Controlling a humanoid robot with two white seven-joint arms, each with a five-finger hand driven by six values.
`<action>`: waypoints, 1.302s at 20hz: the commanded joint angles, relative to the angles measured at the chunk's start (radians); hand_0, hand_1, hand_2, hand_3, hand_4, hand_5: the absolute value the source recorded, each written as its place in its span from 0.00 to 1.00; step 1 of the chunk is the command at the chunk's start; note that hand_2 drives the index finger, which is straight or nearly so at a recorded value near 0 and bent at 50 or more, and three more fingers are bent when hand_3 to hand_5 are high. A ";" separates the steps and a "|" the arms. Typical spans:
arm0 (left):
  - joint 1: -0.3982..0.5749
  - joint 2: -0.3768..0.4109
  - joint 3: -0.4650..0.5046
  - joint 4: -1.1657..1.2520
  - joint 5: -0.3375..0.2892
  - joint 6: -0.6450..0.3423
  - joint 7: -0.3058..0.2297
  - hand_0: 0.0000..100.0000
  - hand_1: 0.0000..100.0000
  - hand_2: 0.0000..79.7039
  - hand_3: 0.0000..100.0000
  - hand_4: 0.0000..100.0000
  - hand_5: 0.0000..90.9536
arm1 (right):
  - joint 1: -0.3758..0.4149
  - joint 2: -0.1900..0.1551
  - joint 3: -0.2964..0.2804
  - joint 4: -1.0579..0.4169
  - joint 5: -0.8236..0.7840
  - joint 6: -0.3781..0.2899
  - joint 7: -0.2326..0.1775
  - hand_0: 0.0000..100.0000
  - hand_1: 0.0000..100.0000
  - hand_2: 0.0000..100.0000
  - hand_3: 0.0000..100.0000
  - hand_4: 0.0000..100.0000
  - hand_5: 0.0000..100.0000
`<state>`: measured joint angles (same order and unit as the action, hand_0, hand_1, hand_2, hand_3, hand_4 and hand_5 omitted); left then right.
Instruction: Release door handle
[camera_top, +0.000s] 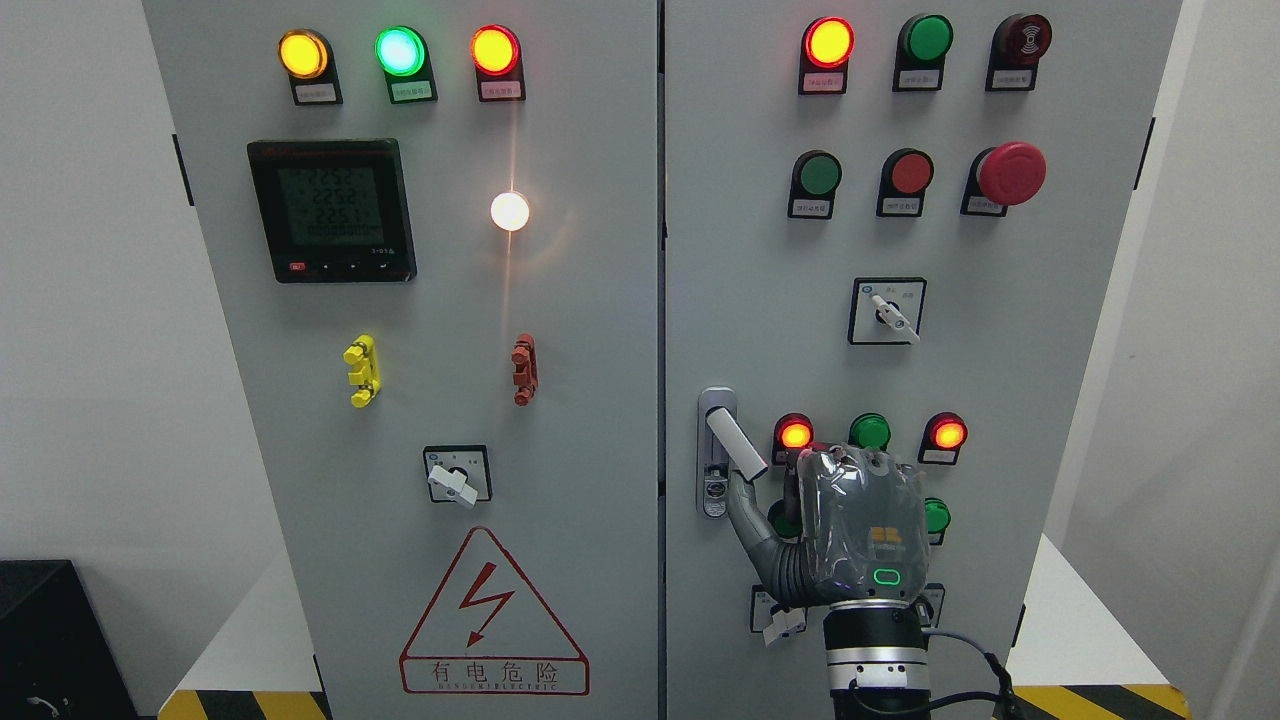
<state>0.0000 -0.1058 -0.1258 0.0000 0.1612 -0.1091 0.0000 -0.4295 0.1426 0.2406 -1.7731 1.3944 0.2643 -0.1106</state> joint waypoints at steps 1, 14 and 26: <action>-0.028 0.000 0.000 0.029 0.000 0.000 0.000 0.12 0.56 0.00 0.00 0.00 0.00 | -0.002 0.000 -0.012 -0.002 0.000 0.000 0.003 0.53 0.37 0.95 1.00 0.98 1.00; -0.028 0.000 0.000 0.029 0.000 0.000 0.000 0.12 0.56 0.00 0.00 0.00 0.00 | -0.003 -0.002 -0.015 -0.003 -0.035 -0.002 -0.008 0.54 0.36 0.95 1.00 0.98 1.00; -0.028 0.000 0.000 0.029 0.000 0.000 0.000 0.12 0.56 0.00 0.00 0.00 0.00 | -0.005 -0.002 -0.020 -0.003 -0.037 -0.002 -0.009 0.54 0.36 0.95 1.00 0.98 1.00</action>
<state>0.0000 -0.1058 -0.1258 0.0000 0.1611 -0.1091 0.0000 -0.4335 0.1416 0.2263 -1.7747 1.3599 0.2627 -0.1178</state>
